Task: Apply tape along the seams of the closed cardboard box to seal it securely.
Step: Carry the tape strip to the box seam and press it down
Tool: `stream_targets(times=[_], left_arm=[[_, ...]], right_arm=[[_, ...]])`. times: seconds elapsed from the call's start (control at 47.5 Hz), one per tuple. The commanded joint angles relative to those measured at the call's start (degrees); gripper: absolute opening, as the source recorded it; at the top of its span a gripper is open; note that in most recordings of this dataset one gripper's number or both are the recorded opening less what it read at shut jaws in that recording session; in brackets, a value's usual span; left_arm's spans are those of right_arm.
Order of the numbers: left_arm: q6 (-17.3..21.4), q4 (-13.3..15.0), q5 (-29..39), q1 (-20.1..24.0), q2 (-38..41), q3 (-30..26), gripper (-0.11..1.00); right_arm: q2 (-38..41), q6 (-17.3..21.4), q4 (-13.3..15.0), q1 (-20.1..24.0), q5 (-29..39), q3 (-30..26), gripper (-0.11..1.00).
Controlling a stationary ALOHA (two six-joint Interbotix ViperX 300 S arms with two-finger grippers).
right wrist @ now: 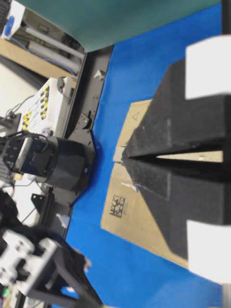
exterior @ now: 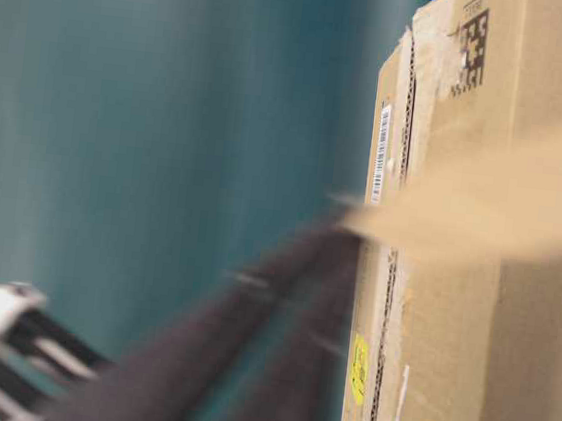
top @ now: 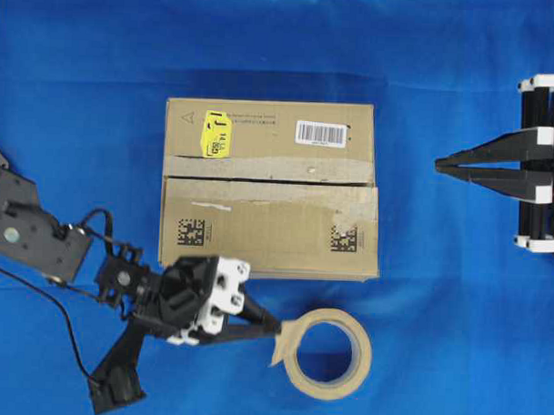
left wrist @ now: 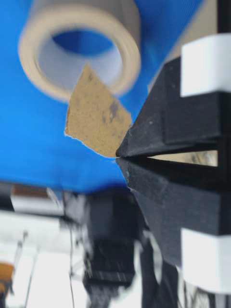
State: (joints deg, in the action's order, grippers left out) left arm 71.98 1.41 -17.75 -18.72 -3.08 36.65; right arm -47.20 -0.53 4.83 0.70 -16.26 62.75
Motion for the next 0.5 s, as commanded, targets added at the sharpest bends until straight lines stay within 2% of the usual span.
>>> stream_targets(times=[0.0,0.168,0.484], left_arm=[[1.41,0.00,-0.53,1.49,-2.64,-0.53,0.01],[3.96,0.00,-1.14,6.15,-3.78,-0.09,0.01],[3.52,0.00,-0.70,14.06,-4.48,0.79,0.01]], right_arm=[[0.26,0.09,0.09,0.18,-0.26,-1.05,0.00],[0.88,0.09,0.18,0.26,-0.26,-0.97,0.00],[2.55,0.35,0.18,0.26,-0.44,-0.97,0.00]])
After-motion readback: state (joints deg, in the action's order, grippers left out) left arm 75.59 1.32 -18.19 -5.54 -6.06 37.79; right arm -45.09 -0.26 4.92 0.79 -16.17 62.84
